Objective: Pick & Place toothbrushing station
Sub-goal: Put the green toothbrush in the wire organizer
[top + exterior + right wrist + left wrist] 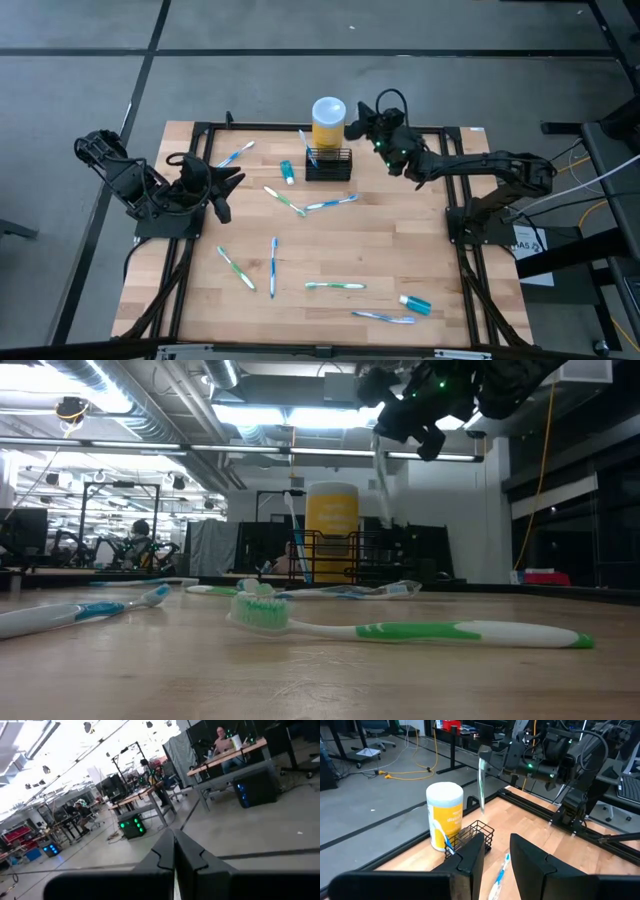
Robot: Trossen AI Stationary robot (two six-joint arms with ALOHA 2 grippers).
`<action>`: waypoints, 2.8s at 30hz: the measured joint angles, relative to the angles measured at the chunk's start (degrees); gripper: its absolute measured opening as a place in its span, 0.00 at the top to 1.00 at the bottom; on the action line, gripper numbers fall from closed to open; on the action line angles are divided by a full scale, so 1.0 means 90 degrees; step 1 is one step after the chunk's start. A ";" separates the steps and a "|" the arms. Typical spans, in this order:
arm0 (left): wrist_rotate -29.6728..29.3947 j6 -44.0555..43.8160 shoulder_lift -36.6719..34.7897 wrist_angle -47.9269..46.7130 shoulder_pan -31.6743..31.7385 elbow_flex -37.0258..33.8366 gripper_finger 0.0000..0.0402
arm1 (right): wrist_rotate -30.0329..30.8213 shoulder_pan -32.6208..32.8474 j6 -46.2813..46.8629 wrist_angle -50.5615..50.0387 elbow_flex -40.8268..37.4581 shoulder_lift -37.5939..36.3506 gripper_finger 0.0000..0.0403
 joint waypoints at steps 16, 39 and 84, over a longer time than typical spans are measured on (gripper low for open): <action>0.0013 0.0007 0.0000 0.0000 0.0000 0.0000 0.78 | 0.0217 0.0306 0.0016 -0.0433 0.0000 0.0000 1.00; 0.0160 0.0066 0.0000 -0.0002 0.0000 0.0000 0.78 | 0.0094 0.0262 0.0350 0.0221 0.0000 0.0635 1.00; 0.0236 0.0056 0.0002 -0.0023 0.0000 -0.0001 0.78 | 0.0177 0.0350 -0.0009 -0.0768 0.0580 0.0726 1.00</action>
